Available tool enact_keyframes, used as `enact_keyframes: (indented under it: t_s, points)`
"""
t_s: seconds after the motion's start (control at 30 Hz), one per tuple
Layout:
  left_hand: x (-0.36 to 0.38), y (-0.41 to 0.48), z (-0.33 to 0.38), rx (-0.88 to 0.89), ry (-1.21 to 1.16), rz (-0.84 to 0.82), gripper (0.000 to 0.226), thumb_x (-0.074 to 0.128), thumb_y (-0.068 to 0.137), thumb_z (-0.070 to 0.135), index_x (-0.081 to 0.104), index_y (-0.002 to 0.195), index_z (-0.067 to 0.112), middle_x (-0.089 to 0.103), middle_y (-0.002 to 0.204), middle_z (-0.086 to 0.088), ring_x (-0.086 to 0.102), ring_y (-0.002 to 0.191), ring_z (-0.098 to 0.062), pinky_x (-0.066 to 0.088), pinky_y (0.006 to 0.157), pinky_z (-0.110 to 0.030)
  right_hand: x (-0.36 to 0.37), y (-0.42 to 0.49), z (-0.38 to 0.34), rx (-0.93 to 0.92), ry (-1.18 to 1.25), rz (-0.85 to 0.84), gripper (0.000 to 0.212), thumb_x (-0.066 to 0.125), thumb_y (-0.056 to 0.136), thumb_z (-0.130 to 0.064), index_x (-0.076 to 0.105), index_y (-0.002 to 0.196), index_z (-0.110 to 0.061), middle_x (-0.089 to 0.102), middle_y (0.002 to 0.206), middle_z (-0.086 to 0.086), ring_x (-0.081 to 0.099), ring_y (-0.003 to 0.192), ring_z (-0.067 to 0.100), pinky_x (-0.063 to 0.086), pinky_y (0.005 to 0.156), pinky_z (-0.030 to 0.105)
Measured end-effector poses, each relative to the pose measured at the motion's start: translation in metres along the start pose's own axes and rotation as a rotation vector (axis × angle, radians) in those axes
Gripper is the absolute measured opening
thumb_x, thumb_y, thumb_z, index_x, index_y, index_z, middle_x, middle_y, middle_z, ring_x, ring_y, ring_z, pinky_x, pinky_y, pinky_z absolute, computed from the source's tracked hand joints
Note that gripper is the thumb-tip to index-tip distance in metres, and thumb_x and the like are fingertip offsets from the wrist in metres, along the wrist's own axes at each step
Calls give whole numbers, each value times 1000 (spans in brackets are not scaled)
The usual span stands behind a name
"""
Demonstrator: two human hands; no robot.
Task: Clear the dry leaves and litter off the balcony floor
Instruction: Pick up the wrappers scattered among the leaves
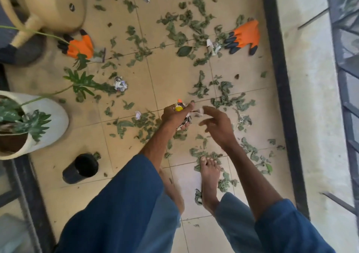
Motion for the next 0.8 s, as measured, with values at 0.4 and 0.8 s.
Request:
enact_keyframes:
  t_s: [0.4,0.8]
  points:
    - [80,69,-57,51,78,-113,35,82,87,37,72,91,5,67,60,-12,55,40,-17,42,39,-22,-78,20,259,752,-9,594,37,84,81,-32,75,95,0,74,92,18,73,84,33,60,84,42]
    - [60,90,-81,36,99,-125,25,82,88,30,69,83,10,67,63,-14,57,42,-21,42,38,-22,-68,37,264,631,-172,520,22,58,93,-19,70,85,-3,70,85,13,64,75,29,41,65,28]
Point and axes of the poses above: each hand's wrist, its own y-axis towards the middle knuckle, its own x-axis out of the palm, z = x × y, the point moved 9 cm from there along y, towards the middle knuckle
